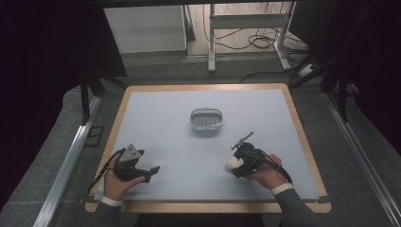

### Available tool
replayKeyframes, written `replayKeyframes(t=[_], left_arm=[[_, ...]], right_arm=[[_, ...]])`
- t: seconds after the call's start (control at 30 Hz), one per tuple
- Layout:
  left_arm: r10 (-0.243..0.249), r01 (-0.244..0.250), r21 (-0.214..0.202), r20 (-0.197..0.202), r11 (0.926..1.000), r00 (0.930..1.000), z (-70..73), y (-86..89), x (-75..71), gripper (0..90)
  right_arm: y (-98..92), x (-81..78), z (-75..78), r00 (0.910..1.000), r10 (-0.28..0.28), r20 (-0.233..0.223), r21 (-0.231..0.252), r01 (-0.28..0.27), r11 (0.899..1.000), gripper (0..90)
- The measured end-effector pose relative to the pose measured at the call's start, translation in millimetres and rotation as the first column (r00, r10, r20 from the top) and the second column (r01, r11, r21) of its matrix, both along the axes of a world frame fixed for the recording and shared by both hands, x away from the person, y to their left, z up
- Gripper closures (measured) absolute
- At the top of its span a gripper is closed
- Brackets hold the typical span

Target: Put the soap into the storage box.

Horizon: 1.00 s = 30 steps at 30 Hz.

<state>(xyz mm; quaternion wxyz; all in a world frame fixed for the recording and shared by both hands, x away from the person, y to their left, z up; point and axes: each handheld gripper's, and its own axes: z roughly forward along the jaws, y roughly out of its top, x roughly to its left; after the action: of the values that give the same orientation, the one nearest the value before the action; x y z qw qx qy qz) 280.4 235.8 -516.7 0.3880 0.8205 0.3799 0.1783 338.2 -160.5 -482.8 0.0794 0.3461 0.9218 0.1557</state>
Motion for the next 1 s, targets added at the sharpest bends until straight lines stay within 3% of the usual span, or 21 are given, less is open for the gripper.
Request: replayKeyframes(t=[0.13,0.27,0.53,1.0], left_arm=[[0.002,-0.002,0.003,0.002,1.0,1.0,0.4,0.9,-0.2,10.1],[0.004,-0.004,0.005,0.003,1.0,1.0,0.4,1.1,-0.3,10.1],[0.013,-0.013,-0.001,0.01,0.9999,0.9999,0.8,1.6,-0.9,10.1],[0.011,-0.011,0.007,0.008,0.9999,0.9999,0.1,1.2,-0.6,10.1]], right_arm=[[2.2,2.7,-4.2,0.9994,-0.007,-0.033,-0.016,0.006,1.0,37.6],[4.9,5.4,-10.0,0.9984,-0.006,-0.057,-0.045,0.004,0.999,47.9],[5.2,6.1,-8.6,0.9973,0.011,-0.073,-0.051,-0.015,0.999,49.7],[-0.9,12.1,22.0,0.9998,0.019,-0.01,-0.028,-0.02,0.999,49.8]])
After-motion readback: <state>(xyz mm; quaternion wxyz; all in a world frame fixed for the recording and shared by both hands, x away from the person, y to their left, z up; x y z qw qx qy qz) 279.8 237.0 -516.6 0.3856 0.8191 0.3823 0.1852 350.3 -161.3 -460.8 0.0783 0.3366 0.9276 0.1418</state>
